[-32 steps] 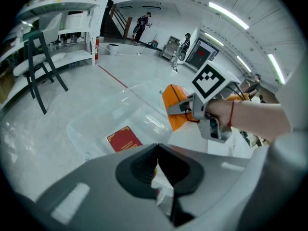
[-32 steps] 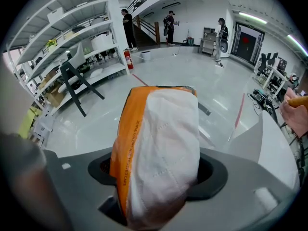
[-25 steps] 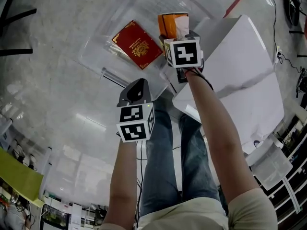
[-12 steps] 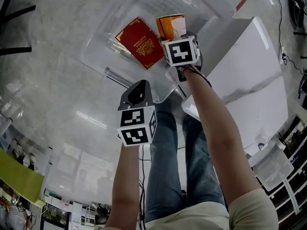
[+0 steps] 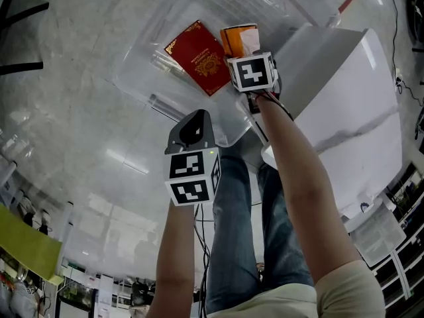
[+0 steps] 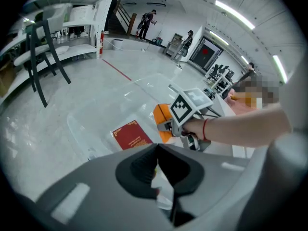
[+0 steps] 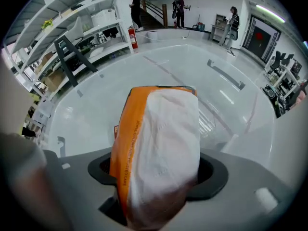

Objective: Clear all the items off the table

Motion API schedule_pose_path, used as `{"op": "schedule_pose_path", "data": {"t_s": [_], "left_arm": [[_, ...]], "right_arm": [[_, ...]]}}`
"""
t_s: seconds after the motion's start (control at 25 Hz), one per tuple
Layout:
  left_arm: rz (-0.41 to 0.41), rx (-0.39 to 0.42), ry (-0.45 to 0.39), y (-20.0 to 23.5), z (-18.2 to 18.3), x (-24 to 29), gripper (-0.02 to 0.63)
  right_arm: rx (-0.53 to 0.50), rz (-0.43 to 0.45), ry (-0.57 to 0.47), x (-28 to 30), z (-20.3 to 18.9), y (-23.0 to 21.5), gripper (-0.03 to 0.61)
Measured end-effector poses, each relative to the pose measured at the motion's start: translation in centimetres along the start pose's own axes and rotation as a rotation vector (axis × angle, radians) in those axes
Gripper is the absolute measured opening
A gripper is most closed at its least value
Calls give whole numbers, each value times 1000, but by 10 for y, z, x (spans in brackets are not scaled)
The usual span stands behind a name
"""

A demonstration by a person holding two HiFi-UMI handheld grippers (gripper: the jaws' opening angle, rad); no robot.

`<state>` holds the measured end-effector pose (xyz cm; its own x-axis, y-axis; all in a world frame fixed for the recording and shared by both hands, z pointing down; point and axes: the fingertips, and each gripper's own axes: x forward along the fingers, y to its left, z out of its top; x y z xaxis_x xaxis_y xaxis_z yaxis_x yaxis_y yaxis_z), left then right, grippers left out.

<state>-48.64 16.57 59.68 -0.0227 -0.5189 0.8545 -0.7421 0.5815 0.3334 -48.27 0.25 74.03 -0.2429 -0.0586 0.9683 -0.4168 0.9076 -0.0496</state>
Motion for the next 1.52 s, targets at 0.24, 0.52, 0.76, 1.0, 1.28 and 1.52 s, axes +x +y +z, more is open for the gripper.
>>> {"op": "schedule_pose_path", "data": {"t_s": [0.24,0.52,0.76,1.0,1.28,1.52], "left_arm": [[8,2,1,7,0,4,9],[4,-18,0,9,-3,4,9],[2,-19,3,8,-4,2,9],[3,-18,2,4,-5,1,9],[-2,-7,-2,-7,-5,-4,9],[1,3,-6,-13,-4,-7,9]], "right_arm": [[-43,4,32,17,-16,5,360],[-44,16,45,21,-24,13,365],[-41,12,44,15,-24,15,413],[-52,-4,14,8,-26,12,420],[-53,8,-3,-2,-23,12,420],[-38,8,-12,-15,-23,12,366]]}}
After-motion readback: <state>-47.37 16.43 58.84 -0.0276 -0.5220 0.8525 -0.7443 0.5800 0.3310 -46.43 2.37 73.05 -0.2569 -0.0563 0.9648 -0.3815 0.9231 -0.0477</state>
